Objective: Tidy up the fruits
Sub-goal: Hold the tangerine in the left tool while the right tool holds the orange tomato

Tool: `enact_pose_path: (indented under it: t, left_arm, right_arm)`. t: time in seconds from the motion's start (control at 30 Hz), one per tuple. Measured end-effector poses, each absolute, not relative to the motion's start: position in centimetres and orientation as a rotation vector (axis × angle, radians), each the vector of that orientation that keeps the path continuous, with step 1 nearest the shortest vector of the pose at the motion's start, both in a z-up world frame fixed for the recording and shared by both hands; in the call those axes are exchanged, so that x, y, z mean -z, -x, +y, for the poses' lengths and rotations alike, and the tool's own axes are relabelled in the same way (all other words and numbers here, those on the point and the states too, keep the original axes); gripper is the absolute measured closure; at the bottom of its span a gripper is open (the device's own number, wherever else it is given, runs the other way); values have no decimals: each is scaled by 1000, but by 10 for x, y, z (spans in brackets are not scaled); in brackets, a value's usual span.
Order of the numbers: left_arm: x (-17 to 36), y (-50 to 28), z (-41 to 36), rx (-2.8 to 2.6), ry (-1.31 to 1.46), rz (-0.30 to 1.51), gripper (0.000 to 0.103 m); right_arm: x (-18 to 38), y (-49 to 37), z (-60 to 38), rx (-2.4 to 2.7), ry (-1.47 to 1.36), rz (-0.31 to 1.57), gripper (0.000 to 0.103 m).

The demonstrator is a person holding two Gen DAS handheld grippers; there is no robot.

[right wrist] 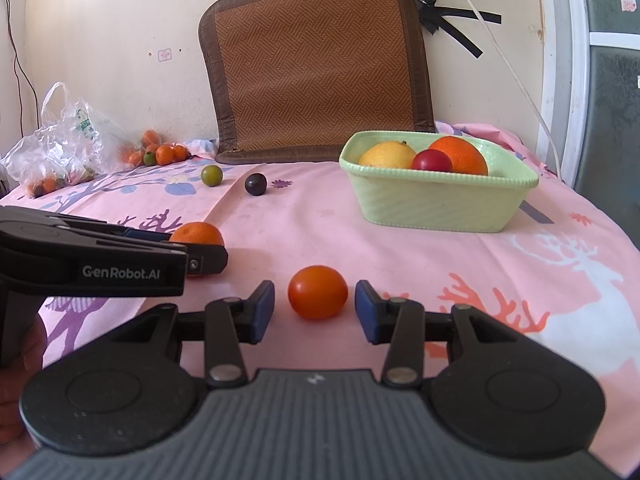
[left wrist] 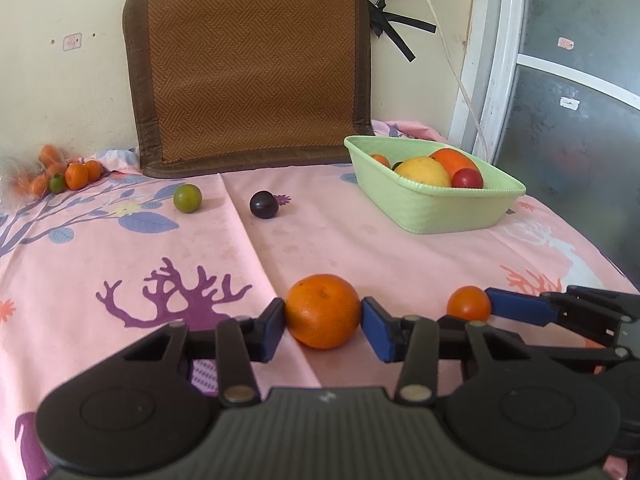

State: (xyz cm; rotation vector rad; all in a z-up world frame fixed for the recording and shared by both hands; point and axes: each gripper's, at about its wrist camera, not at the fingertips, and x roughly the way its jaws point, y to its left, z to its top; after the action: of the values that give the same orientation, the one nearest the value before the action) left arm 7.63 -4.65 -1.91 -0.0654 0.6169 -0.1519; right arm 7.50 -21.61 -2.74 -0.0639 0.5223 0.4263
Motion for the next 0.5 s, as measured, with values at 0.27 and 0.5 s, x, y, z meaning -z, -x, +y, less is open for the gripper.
enact_pose_path:
  t: [0.27,0.5]
  left_arm:
    - [19,-78,-47,152,70,623,61]
    - [19,-77,-48,145,59,620,60]
  right_arm:
    - [27,-76,-216,-428,74,526,50]
    - [27,-78,-215,-442,74,543,50]
